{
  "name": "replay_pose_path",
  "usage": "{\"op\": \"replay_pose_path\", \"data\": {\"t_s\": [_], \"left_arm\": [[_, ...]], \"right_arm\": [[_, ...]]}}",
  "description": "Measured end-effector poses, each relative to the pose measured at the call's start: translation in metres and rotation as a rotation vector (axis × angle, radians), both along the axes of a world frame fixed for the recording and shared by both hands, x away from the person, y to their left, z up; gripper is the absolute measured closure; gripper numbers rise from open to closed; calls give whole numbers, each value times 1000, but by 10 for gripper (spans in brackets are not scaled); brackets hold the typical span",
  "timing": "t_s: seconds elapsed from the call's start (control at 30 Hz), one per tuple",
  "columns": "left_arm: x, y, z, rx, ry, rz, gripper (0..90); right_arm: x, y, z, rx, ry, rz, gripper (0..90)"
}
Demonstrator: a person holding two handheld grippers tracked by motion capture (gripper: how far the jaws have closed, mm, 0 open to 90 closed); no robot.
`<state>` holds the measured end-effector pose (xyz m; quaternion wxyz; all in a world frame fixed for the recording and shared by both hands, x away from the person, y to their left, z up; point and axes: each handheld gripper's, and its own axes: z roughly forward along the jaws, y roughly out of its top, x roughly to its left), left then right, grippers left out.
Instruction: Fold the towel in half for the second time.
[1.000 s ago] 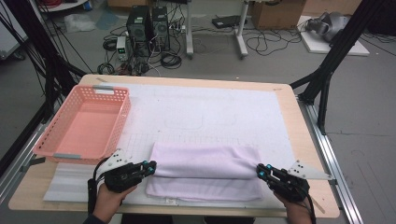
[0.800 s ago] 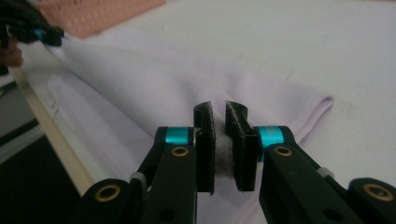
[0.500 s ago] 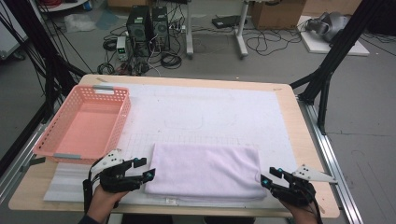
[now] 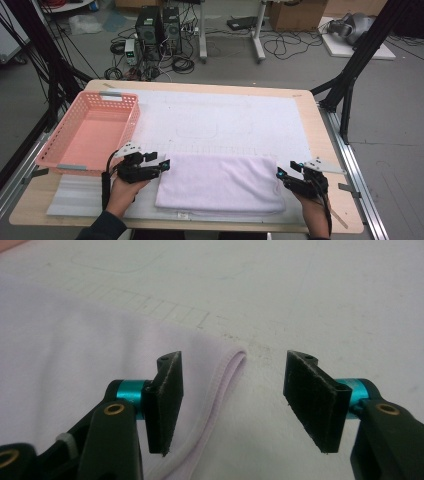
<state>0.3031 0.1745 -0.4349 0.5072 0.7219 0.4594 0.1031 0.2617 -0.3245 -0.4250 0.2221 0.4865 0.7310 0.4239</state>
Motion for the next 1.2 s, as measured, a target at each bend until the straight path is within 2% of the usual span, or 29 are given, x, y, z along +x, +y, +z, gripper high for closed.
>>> {"op": "replay_pose_path", "data": {"t_s": [0.07, 0.13, 0.17, 0.2, 0.27, 0.3, 0.33, 0.4, 0.47, 0.5, 0.53, 0.57, 0.63, 0.67, 0.7, 0.73, 0.77, 0.8, 0.83, 0.87, 0.9, 0.93, 1.0, 1.13, 1.17, 1.2], "left_arm": [[7, -4, -1, 11, 18, -2, 325], [11, -7, 0, 19, 19, 4, 326], [13, -7, 0, 21, 19, 10, 326], [15, -7, 0, 23, 17, 16, 327], [18, -6, 0, 17, 13, 31, 328], [21, -6, -1, 31, 17, 31, 328], [24, -7, -3, 48, 28, 25, 328], [30, -9, -5, 71, 46, 13, 349], [36, -11, -5, 83, 53, 6, 349], [39, -11, -5, 80, 53, 1, 349], [42, -12, -6, 81, 54, -2, 349], [44, -12, -7, 79, 58, -9, 352], [47, -16, -12, 112, 77, -47, 388], [48, -18, -15, 131, 84, -74, 399], [46, -21, -15, 160, 52, -81, 403], [45, -22, -15, 186, 31, -95, 449], [45, -23, -16, 192, 16, -118, 525], [45, -23, -17, 164, 22, -161, 651], [44, -24, -17, 171, 14, -161, 780], [44, -25, -17, 177, 8, -160, 791], [45, -25, -17, 162, 19, -148, 798], [46, -23, -17, 137, 33, -132, 805], [47, -21, -15, 97, 25, -93, 813], [51, -18, -10, 37, -16, -30, 816], [54, -17, -9, 33, -4, -17, 817], [57, -17, -7, 36, -7, -9, 816]], "right_arm": [[15, 7, -5, -27, 37, 28, 501], [29, 15, -13, -45, 80, 42, 533], [35, 18, -17, -89, 96, 18, 525], [39, 19, -21, -133, 104, -18, 458], [43, 13, -21, -126, 83, -107, 449], [43, 11, -22, -118, 82, -115, 450], [43, 11, -22, -108, 82, -104, 471], [42, 11, -18, -114, 47, -72, 481], [45, 7, -15, -23, 33, -40, 445], [49, 6, -15, 11, 48, -12, 422], [52, 8, -16, 3, 70, 13, 422], [55, 10, -17, -27, 82, 42, 422], [59, 14, -22, -66, 117, 83, 441], [60, 14, -23, -58, 126, 90, 472], [61, 12, -23, -48, 132, 106, 524], [61, 11, -23, -33, 144, 123, 574], [61, 10, -24, -27, 144, 141, 618], [60, 9, -24, -17, 144, 152, 664], [60, 9, -25, 15, 155, 153, 725], [59, 8, -26, 44, 177, 143, 753], [60, 8, -26, 52, 180, 149, 777], [61, 8, -25, 52, 182, 160, 791], [62, 7, -24, 44, 174, 170, 809], [65, 8, -17, 11, 101, 143, 816], [67, 8, -15, 9, 77, 132, 816], [69, 8, -13, 15, 57, 123, 816]]}}
